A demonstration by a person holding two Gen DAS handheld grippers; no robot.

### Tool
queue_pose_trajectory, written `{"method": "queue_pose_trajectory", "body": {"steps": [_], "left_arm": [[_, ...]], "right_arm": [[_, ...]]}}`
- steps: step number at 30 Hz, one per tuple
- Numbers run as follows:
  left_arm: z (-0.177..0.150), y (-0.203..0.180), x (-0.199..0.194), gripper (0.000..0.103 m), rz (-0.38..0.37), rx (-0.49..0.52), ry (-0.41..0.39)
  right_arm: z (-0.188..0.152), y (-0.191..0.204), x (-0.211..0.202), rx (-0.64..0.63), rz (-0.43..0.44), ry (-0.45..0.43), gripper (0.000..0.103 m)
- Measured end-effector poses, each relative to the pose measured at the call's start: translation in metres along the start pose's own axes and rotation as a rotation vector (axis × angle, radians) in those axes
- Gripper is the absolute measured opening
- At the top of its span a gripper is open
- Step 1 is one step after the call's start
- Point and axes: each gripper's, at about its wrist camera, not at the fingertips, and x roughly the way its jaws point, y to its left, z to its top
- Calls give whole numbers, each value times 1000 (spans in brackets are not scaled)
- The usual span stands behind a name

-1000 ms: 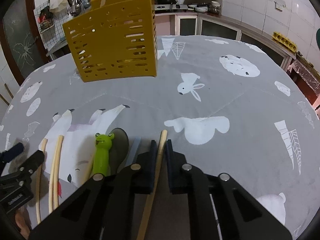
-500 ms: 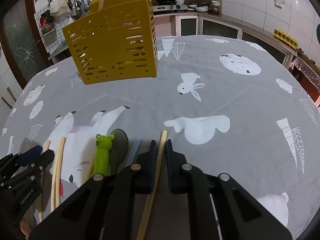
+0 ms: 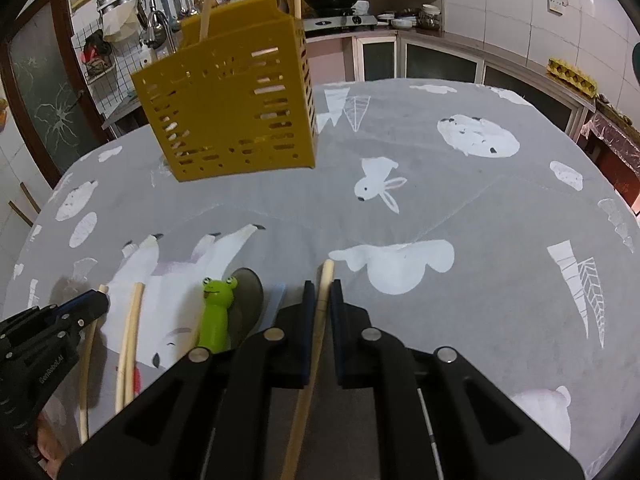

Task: Organize utensils
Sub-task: 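Lower the right tool onto another chopstick and close it while the left tool grasps one, then lift both held chopsticks and carry them over the yellow holder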

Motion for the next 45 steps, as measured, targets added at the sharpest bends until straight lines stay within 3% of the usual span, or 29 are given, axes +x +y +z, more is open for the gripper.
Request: {"method": "queue_pose_trajectory", "body": {"steps": [11,22,35,45], "left_arm": [[17,15,-51,5,-34,-33,-183],[27,23,-103,5,-47,-39,-383],[30,25,-119,5,-45,-40,-475],[43,23,-128,5,-58,-34,-546]], "right_arm": [[13,-2,-37,0,13,-119,6],[27,5,-96,-40,23,-352,6],[25,1,-132,-30,45,-541,6],[42,-1,-142,-34,46,-622,6]]}}
